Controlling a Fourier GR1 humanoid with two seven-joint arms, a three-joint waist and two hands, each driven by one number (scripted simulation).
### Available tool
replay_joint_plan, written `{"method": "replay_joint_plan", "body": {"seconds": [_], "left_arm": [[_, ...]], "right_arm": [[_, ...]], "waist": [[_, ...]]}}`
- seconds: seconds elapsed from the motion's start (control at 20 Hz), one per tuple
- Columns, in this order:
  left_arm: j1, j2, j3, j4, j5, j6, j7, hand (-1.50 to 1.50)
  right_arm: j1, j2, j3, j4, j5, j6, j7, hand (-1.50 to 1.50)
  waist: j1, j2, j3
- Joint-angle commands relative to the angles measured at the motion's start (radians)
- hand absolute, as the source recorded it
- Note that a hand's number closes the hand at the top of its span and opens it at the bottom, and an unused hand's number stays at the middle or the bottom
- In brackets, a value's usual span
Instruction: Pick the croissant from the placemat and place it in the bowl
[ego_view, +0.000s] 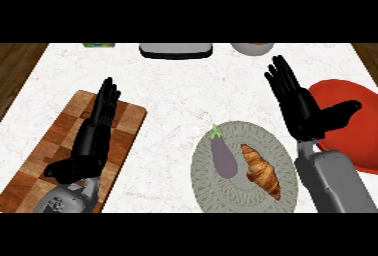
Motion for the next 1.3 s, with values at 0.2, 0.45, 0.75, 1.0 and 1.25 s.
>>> {"method": "replay_joint_plan", "body": {"seconds": [0.2, 0.45, 0.75, 1.0, 1.25], "left_arm": [[0.021, 0.034, 0.021, 0.067, 0.013, -0.039, 0.071, 0.0], [0.082, 0.043, 0.041, 0.07, 0.066, -0.073, 0.091, 0.0], [0.026, 0.03, 0.045, 0.1, 0.062, -0.108, 0.133, 0.0], [0.028, 0.004, 0.076, 0.13, 0.05, -0.127, 0.112, 0.0], [0.019, -0.001, 0.072, 0.134, 0.034, -0.149, 0.114, 0.0]], "right_arm": [[0.141, -0.086, 0.339, -0.065, 0.172, 0.264, 0.005, 1.5], [0.349, -0.07, 0.22, -0.115, 0.355, -0.11, -0.279, -1.5], [0.582, -0.072, 0.227, -0.261, 0.306, -0.069, -0.601, -1.5], [0.635, -0.167, 0.173, -0.481, 0.382, -0.111, -0.399, -1.5], [0.558, -0.242, 0.126, -0.642, 0.447, -0.099, -0.048, -1.5]], "waist": [[-0.011, 0.002, -0.014], [-0.053, -0.002, -0.01], [-0.033, 0.003, -0.012], [-0.022, 0.004, -0.013], [-0.017, 0.005, -0.014]]}}
